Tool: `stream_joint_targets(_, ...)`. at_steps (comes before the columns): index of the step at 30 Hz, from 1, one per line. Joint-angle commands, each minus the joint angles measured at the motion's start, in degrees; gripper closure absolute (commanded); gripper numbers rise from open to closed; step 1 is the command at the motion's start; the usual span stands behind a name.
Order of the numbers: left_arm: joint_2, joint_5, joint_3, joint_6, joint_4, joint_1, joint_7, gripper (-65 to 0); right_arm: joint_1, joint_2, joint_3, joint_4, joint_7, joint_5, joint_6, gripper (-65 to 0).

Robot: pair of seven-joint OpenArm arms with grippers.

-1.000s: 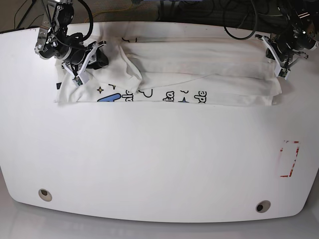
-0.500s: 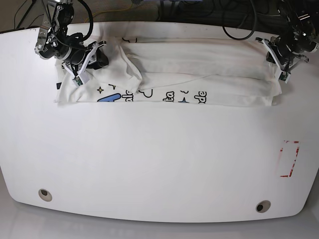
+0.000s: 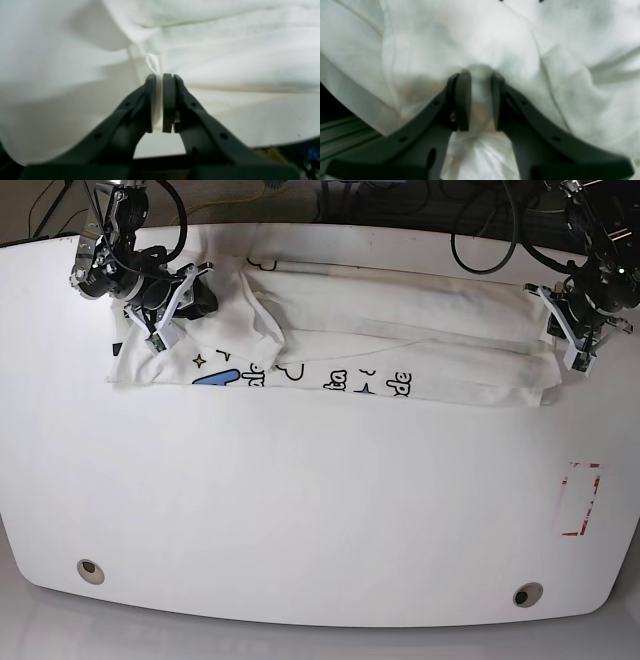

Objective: Layout the t-shirt on the table in an organized manner, then fold the t-shirt properly
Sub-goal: 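Slide the left gripper along the shirt edge and pinch the fold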

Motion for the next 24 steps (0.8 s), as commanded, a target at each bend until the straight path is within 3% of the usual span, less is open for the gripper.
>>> stream_joint_targets(1,-0.74,0.76,-0.28,0.13,-0.31,-1.09,-0.49,-3.1,-0.11,0.43,0.31,0.16,-1.48,-2.04,-0.49,-14.4)
stream_joint_targets(8,-0.57,4.89,-0.01,-0.22,-1.89,-4.61,-0.49,-3.1,-0.11,0.43,0.31,0.16,-1.48,-2.04,-0.49,-14.4)
stream_joint_targets(18,-0.66,4.62,1.30,-0.22,-1.72,-5.05,2.41,-4.0,-0.19,0.43,0.31,0.24,-1.48,-2.04,-0.49,-14.4)
stream_joint_targets(24,-0.74,4.54,-0.81,-0.22,-1.81,-5.05,3.20,-13.5,-0.19,0.43,0.31,0.16,-1.48,-2.04,-0.49,-14.4)
